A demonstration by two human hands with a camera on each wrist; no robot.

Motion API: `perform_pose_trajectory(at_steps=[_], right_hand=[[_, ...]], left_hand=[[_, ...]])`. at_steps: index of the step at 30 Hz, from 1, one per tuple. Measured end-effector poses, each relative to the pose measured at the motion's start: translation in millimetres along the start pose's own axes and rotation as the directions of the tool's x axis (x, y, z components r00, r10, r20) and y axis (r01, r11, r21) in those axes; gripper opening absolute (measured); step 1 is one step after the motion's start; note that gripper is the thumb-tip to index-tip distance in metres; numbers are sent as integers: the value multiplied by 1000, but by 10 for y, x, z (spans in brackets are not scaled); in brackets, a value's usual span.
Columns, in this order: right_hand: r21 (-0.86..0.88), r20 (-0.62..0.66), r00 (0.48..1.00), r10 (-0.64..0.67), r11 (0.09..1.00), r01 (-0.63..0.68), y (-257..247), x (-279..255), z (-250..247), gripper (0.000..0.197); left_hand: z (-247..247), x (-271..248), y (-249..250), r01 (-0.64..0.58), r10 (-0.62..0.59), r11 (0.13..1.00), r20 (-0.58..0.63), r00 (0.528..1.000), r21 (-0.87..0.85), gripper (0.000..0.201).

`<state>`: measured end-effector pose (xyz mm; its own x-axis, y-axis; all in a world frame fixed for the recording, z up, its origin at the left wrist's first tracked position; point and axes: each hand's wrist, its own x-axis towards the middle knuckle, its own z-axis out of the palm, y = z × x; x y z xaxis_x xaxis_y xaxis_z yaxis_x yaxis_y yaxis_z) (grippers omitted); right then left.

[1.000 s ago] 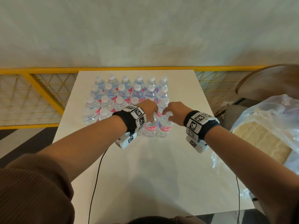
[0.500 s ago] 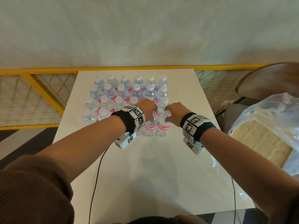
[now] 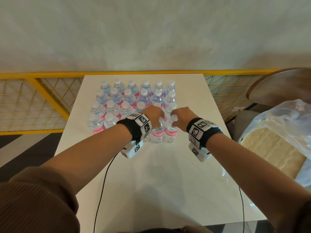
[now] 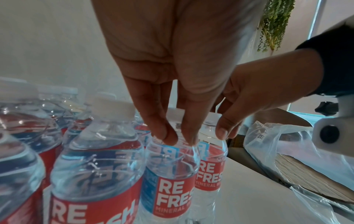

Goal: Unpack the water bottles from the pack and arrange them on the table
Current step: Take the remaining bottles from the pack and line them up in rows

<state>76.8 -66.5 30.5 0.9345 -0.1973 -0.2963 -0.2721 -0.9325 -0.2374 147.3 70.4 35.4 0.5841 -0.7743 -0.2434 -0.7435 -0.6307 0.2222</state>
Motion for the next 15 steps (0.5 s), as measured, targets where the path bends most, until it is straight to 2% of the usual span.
perform_pose_trajectory(at_steps=[5, 10, 13, 15], right_hand=[[58, -27, 999, 44, 997, -42, -28, -29, 36, 43], [69, -2, 998, 63, 996, -62, -6, -16, 35, 41], [139, 16, 994, 108, 984, -109, 53, -21, 58, 47], [234, 15, 989, 150, 961, -149, 101, -37, 95, 64]], left_hand=[[-40, -9, -20, -9, 8, 1000, 21, 1000, 21, 32], [-56, -43, -13, -12, 12, 1000, 42, 999, 10, 34], [-107, -176, -95, 41, -50, 981, -39, 998, -192, 50], [-189, -328, -232, 30, -111, 930, -202, 973, -367, 52]])
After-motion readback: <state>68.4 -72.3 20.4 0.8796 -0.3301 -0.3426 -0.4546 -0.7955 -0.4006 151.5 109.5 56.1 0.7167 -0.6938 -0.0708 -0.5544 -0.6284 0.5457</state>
